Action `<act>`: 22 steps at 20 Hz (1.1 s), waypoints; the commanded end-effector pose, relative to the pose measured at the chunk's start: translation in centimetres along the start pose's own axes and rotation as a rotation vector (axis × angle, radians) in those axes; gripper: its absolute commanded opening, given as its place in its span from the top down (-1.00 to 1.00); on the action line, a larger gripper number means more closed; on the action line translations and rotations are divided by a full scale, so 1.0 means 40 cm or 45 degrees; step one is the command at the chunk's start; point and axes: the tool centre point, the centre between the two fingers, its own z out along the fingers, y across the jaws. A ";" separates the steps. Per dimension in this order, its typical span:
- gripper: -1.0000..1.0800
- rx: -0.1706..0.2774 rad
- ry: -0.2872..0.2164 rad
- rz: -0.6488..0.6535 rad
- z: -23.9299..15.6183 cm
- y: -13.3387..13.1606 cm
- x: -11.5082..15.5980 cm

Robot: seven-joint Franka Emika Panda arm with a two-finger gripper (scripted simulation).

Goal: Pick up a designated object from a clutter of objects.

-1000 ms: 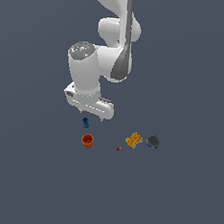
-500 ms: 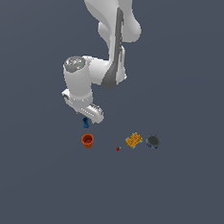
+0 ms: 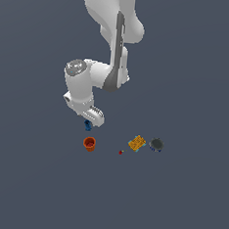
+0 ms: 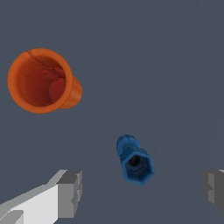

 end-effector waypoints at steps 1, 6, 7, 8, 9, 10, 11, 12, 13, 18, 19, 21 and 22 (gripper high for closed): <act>-0.92 0.000 -0.001 0.001 0.013 0.001 -0.001; -0.92 -0.001 0.000 0.003 0.067 0.003 -0.003; -0.92 -0.001 0.000 0.003 0.079 0.003 -0.003; -0.92 -0.001 0.000 0.004 0.089 0.003 -0.003; -0.92 -0.001 0.000 0.004 0.098 0.003 -0.003; -0.92 -0.001 0.000 0.004 0.105 0.003 -0.003; -0.92 -0.001 0.001 0.005 0.111 0.003 -0.002; -0.92 -0.001 0.001 0.005 0.116 0.003 -0.002; -0.92 -0.001 0.001 0.005 0.119 0.003 -0.002; 1.00 -0.001 0.001 0.005 0.122 0.003 -0.002; 1.00 -0.001 0.001 0.005 0.122 0.003 -0.002; 1.00 -0.001 0.001 0.005 0.122 0.003 -0.002; 1.00 -0.001 0.001 0.005 0.122 0.003 -0.002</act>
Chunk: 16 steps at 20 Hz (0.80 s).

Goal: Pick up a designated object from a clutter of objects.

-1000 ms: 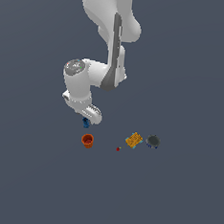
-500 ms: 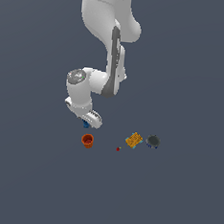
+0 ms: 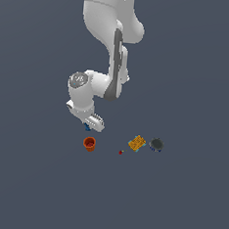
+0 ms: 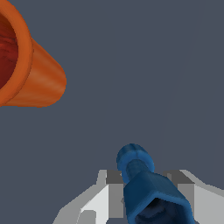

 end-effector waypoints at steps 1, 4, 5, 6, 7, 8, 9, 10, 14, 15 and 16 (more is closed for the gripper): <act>1.00 0.000 -0.001 0.000 0.001 0.000 -0.001; 1.00 0.000 0.000 0.000 0.000 0.000 0.000; 1.00 0.000 0.000 0.000 -0.001 0.000 0.000; 1.00 0.000 0.000 0.000 -0.002 0.000 0.000; 1.00 0.000 0.000 0.000 -0.005 0.000 0.000; 1.00 0.000 0.000 0.000 -0.009 0.000 0.000; 1.00 0.000 0.000 0.000 -0.015 0.000 -0.001; 1.00 0.000 0.000 0.000 -0.021 0.000 -0.001; 1.00 0.000 0.000 0.000 -0.058 -0.001 -0.003; 1.00 0.000 0.000 0.000 -0.071 -0.001 -0.004; 1.00 0.000 0.000 0.000 -0.084 -0.001 -0.004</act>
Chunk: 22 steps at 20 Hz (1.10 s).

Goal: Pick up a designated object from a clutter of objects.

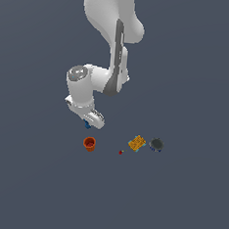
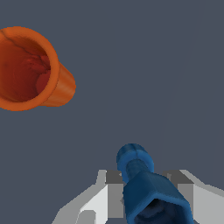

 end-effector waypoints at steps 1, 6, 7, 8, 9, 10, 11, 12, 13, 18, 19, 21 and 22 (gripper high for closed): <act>1.00 0.000 0.001 0.000 -0.034 -0.001 -0.001; 1.00 0.001 0.001 0.001 -0.127 -0.001 -0.005; 1.00 0.001 0.001 0.001 -0.149 -0.001 -0.006; 1.00 0.000 0.001 0.001 -0.171 -0.001 -0.007; 1.00 0.000 0.001 0.001 -0.195 -0.001 -0.008; 1.00 -0.001 0.001 0.002 -0.220 -0.001 -0.009; 1.00 -0.001 0.001 0.002 -0.246 -0.001 -0.010; 1.00 -0.001 0.001 0.002 -0.271 -0.001 -0.011; 1.00 -0.002 0.001 0.002 -0.296 -0.001 -0.012; 1.00 -0.003 0.001 0.002 -0.419 -0.003 -0.016; 1.00 -0.003 0.001 0.002 -0.443 -0.003 -0.016; 1.00 -0.003 0.001 0.002 -0.492 -0.004 -0.018; 1.00 -0.003 0.001 0.002 -0.516 -0.004 -0.018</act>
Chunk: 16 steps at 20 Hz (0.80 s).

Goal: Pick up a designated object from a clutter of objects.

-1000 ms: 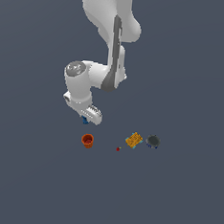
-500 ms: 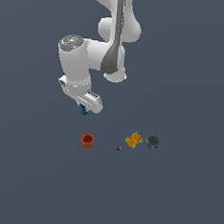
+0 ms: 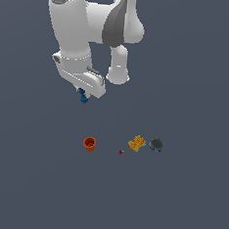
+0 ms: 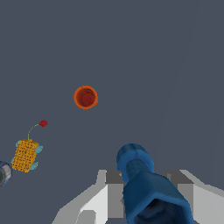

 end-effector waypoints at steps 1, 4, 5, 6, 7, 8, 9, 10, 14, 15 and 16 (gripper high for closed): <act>1.00 -0.001 -0.001 0.000 -0.062 0.000 -0.003; 1.00 -0.001 -0.001 0.000 -0.134 -0.002 -0.004; 1.00 0.000 -0.001 -0.001 -0.156 -0.003 -0.004; 1.00 0.000 -0.001 -0.001 -0.177 -0.004 -0.004; 1.00 0.000 -0.001 -0.001 -0.197 -0.004 -0.004; 1.00 0.000 -0.001 -0.001 -0.216 -0.005 -0.004; 1.00 0.000 -0.001 -0.001 -0.233 -0.006 -0.004; 1.00 0.000 -0.001 -0.001 -0.250 -0.007 -0.003; 1.00 0.001 -0.001 -0.002 -0.303 -0.009 -0.001; 1.00 0.002 -0.002 -0.002 -0.313 -0.010 -0.001; 1.00 0.002 -0.002 -0.002 -0.322 -0.010 0.000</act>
